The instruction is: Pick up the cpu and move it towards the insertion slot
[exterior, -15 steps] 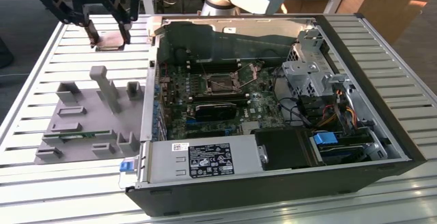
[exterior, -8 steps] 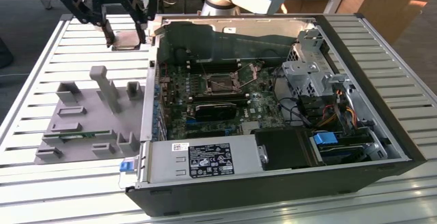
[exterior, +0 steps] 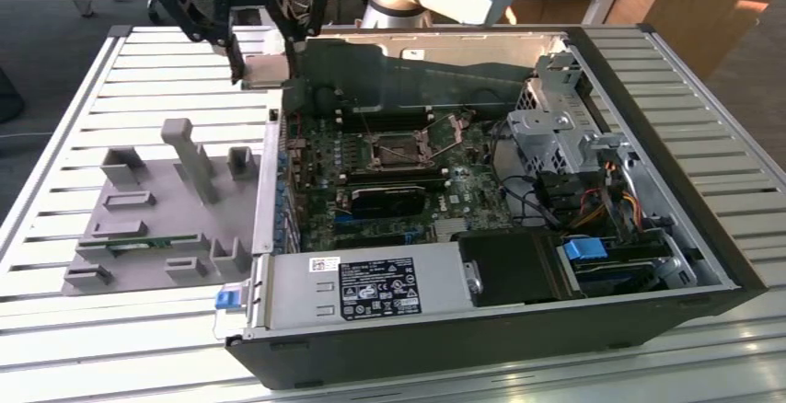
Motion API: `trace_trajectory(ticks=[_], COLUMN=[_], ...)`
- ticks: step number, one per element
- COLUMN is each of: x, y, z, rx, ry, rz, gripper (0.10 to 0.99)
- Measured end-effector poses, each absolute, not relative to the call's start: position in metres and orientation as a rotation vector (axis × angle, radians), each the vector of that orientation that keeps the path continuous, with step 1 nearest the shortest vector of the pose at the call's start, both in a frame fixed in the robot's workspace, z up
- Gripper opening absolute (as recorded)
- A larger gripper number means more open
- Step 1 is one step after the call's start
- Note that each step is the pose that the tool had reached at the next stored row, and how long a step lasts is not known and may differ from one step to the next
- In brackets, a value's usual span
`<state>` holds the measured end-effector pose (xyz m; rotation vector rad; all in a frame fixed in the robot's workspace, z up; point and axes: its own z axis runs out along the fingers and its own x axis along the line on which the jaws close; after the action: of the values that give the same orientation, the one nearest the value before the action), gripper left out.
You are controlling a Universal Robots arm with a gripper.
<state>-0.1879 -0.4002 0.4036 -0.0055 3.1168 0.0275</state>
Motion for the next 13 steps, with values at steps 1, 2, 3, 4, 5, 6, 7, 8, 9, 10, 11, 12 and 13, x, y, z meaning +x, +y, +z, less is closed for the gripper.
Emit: trace_trajectory(ticks=[1,2,3,4,5,6,7,8,9,10,11,12,13], x=[-0.183,-0.179,-0.174,-0.170,-0.166,-0.161,-0.157,-0.152,-0.147,-0.143,-0.139,-0.134,-0.130], y=[-0.400,-0.400,-0.400,-0.400,-0.400,-0.400,-0.400,-0.400,-0.400,-0.400,-0.400,-0.400,-0.400], z=[0.404,0.404,0.404,0.404,0.404,0.404,0.404,0.404,0.404,0.404,0.404,0.404,0.404], rx=[-0.006,-0.006,-0.006,-0.005,-0.006,-0.006,-0.006,-0.005,-0.006,-0.006,-0.006,-0.006,-0.006], ry=[3.117,3.117,3.117,3.117,3.117,3.117,3.117,3.117,3.118,3.118,3.118,3.118,3.118], rz=[0.027,0.027,0.027,0.027,0.027,0.027,0.028,0.027,0.027,0.027,0.027,0.027,0.027], gripper=[0.537,0.537,0.537,0.537,0.537,0.537,0.537,0.537,0.537,0.537,0.537,0.537,0.537])
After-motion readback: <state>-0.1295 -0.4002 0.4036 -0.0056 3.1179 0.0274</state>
